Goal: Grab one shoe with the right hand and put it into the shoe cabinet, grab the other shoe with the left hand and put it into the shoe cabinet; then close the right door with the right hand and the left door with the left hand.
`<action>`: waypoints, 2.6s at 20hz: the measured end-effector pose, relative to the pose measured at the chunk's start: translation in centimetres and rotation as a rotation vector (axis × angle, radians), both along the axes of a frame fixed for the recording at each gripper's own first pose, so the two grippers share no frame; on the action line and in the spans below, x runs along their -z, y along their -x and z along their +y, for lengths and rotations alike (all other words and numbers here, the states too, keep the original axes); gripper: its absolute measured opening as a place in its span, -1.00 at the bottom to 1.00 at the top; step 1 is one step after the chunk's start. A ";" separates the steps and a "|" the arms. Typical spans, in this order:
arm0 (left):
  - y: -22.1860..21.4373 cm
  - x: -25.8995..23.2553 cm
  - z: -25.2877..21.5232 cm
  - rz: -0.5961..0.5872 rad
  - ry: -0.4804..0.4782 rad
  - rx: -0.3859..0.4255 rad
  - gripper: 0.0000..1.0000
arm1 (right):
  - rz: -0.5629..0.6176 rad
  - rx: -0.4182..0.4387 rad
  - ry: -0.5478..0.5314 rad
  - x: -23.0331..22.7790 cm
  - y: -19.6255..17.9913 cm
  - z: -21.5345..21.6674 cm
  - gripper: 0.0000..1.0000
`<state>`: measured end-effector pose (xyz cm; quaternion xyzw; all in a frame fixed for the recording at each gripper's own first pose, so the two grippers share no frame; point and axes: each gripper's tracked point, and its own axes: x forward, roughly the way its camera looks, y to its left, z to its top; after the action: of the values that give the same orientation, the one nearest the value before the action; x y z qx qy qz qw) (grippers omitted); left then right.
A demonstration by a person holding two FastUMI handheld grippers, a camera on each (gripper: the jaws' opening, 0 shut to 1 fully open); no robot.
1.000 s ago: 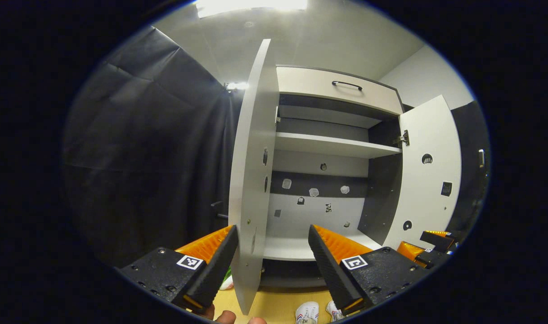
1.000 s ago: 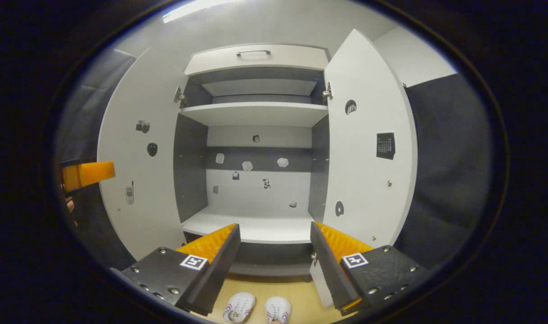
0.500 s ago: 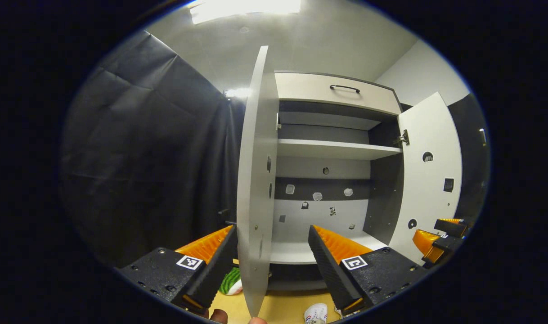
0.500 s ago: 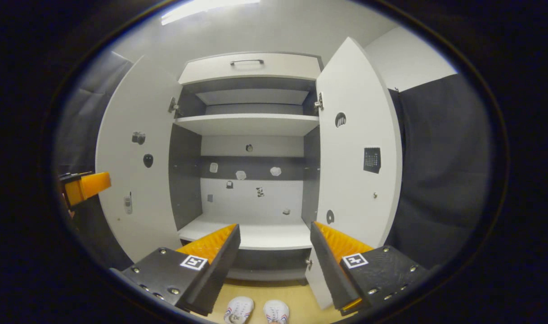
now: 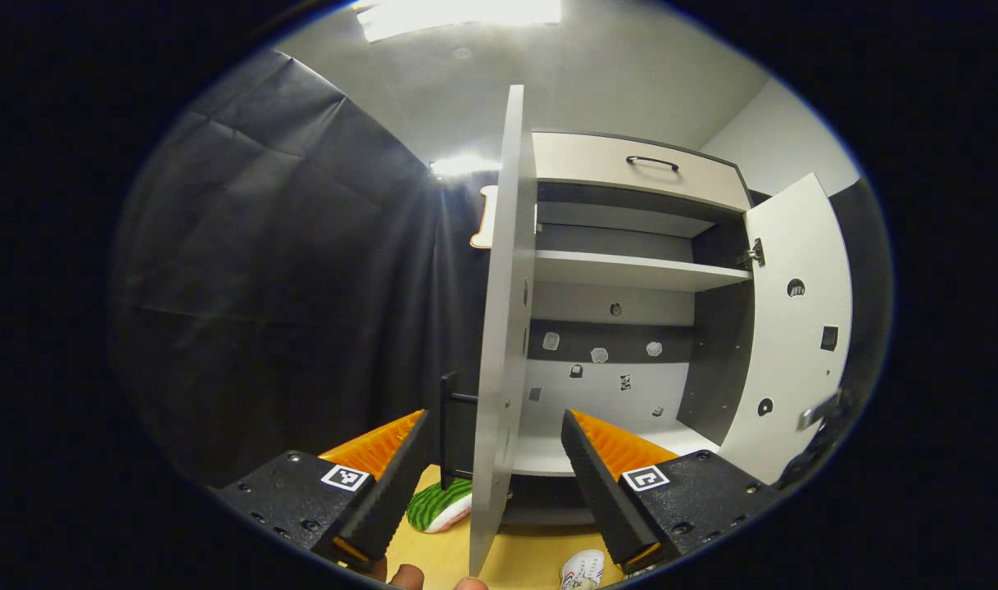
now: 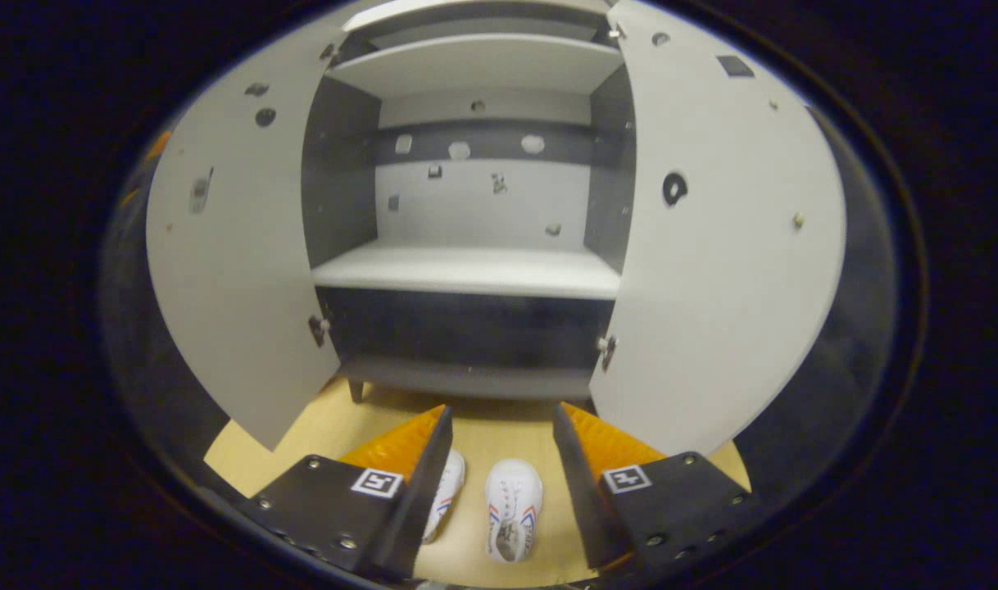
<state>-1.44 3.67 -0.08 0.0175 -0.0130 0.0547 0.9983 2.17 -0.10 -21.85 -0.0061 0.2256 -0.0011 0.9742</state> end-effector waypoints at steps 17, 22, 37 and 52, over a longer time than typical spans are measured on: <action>4.5 0.2 6.4 0.026 -0.042 -0.229 0.92 | 0.739 -0.083 0.012 25.8 2.7 0.5 0.08; 5.5 0.7 7.4 0.034 -0.031 -0.266 0.99 | 0.775 -0.110 0.127 26.4 2.7 0.6 0.08; 7.6 2.5 9.3 0.085 -0.022 -0.325 0.93 | 0.637 -0.003 -0.004 24.8 2.6 -0.6 -0.99; 7.5 2.7 9.0 0.110 -0.028 -0.290 0.92 | 0.319 -0.069 -0.257 4.6 0.8 1.4 -0.99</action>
<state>-8.96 12.70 -2.75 0.0358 0.0436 0.1973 0.9787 1.39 1.31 -26.48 0.1105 0.3750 0.0620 0.9183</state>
